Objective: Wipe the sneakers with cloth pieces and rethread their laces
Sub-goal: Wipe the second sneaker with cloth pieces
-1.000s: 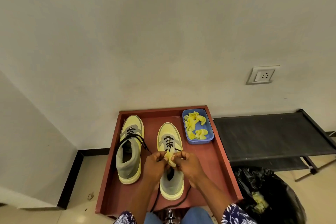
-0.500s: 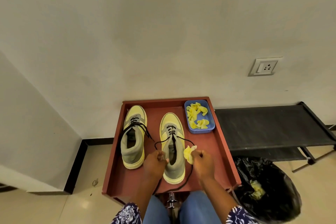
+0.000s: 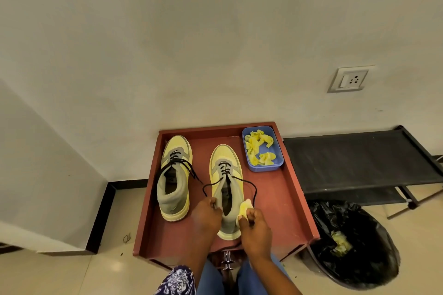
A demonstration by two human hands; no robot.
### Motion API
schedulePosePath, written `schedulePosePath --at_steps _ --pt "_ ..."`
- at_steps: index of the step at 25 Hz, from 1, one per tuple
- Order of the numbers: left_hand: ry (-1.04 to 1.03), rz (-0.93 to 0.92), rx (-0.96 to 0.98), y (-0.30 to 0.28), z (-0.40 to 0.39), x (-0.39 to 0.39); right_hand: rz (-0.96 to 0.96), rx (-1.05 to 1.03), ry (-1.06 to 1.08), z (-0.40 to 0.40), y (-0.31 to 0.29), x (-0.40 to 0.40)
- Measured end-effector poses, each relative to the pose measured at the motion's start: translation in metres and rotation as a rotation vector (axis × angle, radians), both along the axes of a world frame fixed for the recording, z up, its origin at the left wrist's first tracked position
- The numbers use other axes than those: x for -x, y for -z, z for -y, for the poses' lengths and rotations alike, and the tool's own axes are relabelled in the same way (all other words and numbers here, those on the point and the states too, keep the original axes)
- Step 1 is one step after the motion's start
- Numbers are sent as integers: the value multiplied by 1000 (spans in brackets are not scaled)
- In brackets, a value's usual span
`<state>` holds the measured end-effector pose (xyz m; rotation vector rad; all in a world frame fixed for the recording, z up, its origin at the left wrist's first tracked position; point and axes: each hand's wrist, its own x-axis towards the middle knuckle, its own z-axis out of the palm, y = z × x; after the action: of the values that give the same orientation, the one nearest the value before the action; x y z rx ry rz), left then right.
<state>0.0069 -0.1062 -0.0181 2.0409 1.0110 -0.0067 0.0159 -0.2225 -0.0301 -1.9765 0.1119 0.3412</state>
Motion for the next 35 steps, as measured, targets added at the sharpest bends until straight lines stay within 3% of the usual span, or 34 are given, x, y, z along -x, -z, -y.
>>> schedulePosePath --at_steps 13,18,27,30,35 --pt "-128 108 -130 14 7 -7 255 272 -409 -28 -17 -89" --pt "-195 158 -121 17 10 -7 230 217 -332 -13 -7 -57" --pt "-226 182 -53 15 12 -3 6 7 -64 -4 -1 -2" --pt "-223 181 -44 14 12 -4 60 78 -88 -11 -2 -26" --pt "-224 178 -30 16 12 -5 218 283 -338 -28 2 -85"
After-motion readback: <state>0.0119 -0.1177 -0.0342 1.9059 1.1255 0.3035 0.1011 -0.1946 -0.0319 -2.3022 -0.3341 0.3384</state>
